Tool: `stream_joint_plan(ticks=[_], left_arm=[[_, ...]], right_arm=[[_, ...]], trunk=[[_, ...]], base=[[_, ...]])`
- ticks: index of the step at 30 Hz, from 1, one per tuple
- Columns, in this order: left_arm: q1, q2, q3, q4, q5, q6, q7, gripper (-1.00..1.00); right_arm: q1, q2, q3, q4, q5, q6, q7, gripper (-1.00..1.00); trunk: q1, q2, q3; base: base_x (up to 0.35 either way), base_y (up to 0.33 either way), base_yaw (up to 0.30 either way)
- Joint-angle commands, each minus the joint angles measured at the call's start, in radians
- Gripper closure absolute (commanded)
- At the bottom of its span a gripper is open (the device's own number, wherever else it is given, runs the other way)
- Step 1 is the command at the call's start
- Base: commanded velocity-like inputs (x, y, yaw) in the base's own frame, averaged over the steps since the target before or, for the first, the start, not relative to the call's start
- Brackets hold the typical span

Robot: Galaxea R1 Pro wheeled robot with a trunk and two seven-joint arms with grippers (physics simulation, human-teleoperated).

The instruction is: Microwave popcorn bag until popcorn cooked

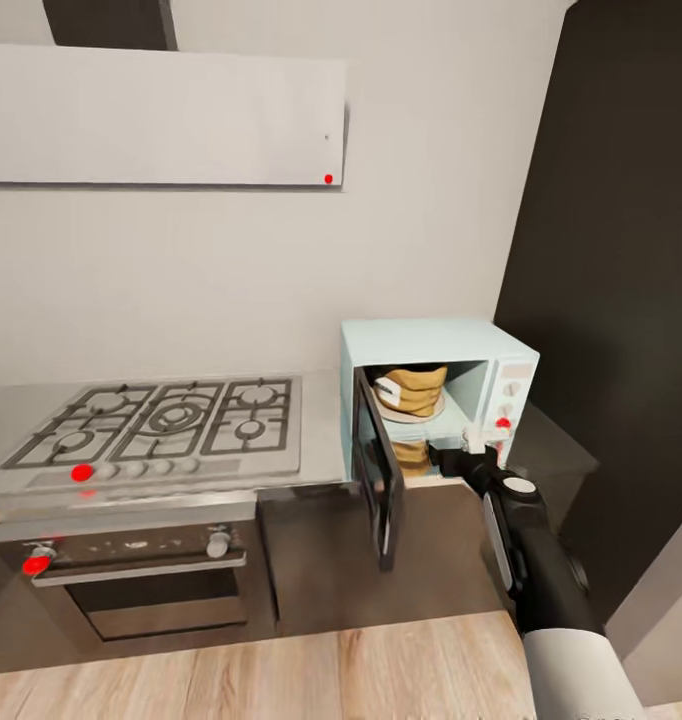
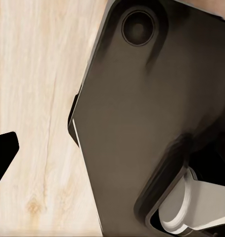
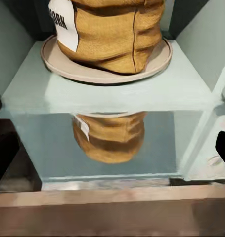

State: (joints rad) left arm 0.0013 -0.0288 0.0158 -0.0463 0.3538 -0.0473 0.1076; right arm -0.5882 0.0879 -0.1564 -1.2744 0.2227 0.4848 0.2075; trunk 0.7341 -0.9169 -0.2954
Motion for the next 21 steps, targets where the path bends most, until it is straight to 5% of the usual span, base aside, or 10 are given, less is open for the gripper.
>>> stream_joint_plan(ticks=[1,5,9,11,18,21], left_arm=[[0.0,0.0,0.001,-0.001,0.004,-0.002,0.003,-1.0],[0.0,0.0,0.001,-0.001,0.004,-0.002,0.002,-1.0],[0.0,0.0,0.001,-0.001,0.004,-0.002,0.003,-1.0],[0.0,0.0,0.001,-0.001,0.004,-0.002,0.003,-1.0],[0.0,0.001,0.0,-0.001,0.004,-0.002,0.001,-1.0],[0.0,0.001,0.0,-0.001,0.004,-0.002,0.002,-1.0]], right_arm=[[-0.001,0.001,-0.004,0.022,0.011,0.005,0.009,-1.0],[-0.001,-0.013,-0.018,0.132,0.01,0.003,0.009,-1.0],[-0.001,-0.061,-0.043,0.29,0.01,0.0,0.009,-1.0],[-0.001,-0.09,-0.047,0.464,0.012,-0.002,0.007,-1.0],[-0.001,-0.122,-0.039,1.002,0.026,-0.268,0.003,-1.0],[-0.001,-0.122,-0.037,1.122,0.04,-0.317,-0.003,-1.0]], trunk=[[0.0,-0.001,-0.001],[0.0,-0.001,-0.001],[0.0,-0.001,-0.001],[0.0,-0.001,-0.001],[0.0,-0.001,-0.001],[0.0,-0.001,-0.001]], base=[[-0.344,0.0,0.0],[-0.344,0.0,0.0],[-0.344,0.0,0.0],[-0.317,0.0,0.0],[-0.081,0.0,0.0],[-0.002,0.0,0.0]])
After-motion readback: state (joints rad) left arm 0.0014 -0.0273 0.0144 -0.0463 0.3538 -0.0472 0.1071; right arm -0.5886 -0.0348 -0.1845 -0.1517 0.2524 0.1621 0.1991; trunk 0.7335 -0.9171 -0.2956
